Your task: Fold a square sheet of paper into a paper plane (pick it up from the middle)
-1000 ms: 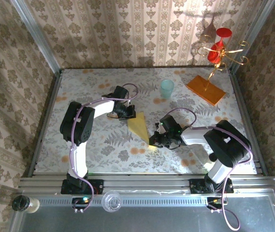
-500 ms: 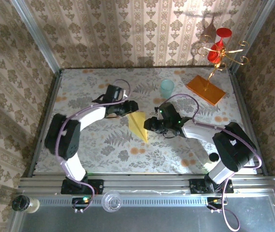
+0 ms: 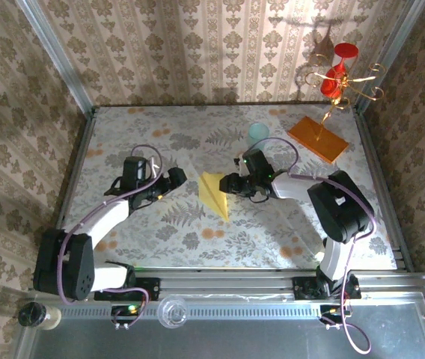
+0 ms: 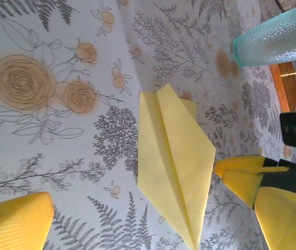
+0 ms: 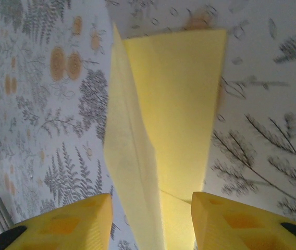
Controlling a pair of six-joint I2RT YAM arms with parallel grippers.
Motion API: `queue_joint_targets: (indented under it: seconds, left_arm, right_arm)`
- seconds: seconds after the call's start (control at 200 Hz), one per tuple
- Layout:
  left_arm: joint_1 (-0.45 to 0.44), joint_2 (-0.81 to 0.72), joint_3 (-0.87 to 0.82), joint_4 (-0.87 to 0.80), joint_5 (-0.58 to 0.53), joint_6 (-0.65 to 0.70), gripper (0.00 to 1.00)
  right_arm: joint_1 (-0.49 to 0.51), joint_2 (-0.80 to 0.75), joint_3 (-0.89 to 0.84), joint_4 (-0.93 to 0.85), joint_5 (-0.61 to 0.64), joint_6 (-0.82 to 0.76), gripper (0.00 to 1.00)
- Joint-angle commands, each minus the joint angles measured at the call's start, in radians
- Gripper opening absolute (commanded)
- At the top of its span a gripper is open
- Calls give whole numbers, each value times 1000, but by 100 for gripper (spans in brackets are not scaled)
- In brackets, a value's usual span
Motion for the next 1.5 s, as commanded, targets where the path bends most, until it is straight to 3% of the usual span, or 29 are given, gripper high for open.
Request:
queue_joint_targets:
  seconds: [0.0,0.41,0.61,0.85,0.99,1.21,1.39,1.495]
  left_arm:
    - [14,-38,-9,-8,46,53,100]
    - [13,-27,-13,13,82,76,100]
    - [-17,-23,20,-30,36,112,100]
    - [-23,38,16,61,80,55,100]
    - [-31,87,31,94,111,13,99]
    - [-49,113,21,158,128,-63,98]
    - [-65,66,-26,164,121,-129,100]
    - [-111,47,-65,212,137,-187,100]
  right_arm:
    - [-1,32,76,-56,-48,-73,46]
    - [-2,77,140,-173,16,-92,44]
    - [-3,95,157,-223,-38,-120,34]
    - [-5,101,152,-229,-79,-162,23]
    - [-9,94,147,-211,-100,-175,10]
    - [-16,3,59,-7,-83,-76,4]
    - [-16,-71,-43,276,-51,173,5]
    - [-16,-77,-63,344,-28,285,5]
